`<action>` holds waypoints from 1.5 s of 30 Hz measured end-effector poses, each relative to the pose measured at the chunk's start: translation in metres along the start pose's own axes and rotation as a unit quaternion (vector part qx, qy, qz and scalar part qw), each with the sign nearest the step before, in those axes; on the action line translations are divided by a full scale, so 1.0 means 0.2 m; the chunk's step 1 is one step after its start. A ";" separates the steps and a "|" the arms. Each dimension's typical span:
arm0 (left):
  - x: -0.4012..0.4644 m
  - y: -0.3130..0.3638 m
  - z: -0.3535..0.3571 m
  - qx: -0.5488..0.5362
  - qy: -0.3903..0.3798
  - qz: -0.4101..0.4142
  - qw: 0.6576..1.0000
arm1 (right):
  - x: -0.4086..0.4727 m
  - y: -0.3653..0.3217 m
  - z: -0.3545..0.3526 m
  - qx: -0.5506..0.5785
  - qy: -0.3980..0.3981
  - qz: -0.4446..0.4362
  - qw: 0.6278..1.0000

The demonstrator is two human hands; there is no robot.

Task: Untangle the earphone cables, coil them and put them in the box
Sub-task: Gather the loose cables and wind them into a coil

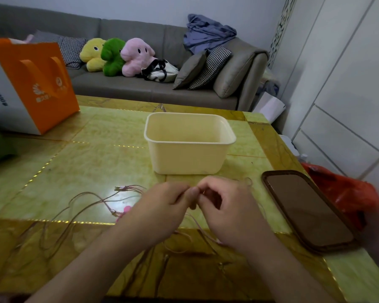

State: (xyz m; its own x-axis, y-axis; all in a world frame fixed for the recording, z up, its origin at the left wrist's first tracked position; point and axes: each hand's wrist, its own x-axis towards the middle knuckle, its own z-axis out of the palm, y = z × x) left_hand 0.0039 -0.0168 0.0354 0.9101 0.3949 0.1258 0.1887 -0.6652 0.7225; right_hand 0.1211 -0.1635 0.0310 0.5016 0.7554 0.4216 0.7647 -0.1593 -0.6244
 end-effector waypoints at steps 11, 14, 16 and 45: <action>0.05 -0.18 -0.21 -0.001 0.245 -0.137 0.960 | 0.03 0.11 -0.19 0.096 0.028 0.130 0.986; 0.05 -0.20 -0.21 0.032 0.236 -0.168 0.957 | 0.03 0.12 -0.21 0.149 0.014 0.161 0.975; 0.04 -0.19 -0.19 0.060 0.205 -0.149 0.965 | 0.03 0.11 -0.20 0.111 -0.005 0.163 0.980; 0.04 -0.12 -0.27 -0.050 0.330 -0.165 0.928 | 0.01 0.11 -0.21 0.004 0.025 0.086 0.996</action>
State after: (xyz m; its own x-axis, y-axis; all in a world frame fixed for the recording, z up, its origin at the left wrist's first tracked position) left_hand -0.0140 0.0359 0.0562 0.3777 0.8909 0.2523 0.3522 -0.3903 0.8507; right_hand 0.1572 -0.1919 0.0457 0.6441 0.6849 0.3408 0.6630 -0.2775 -0.6953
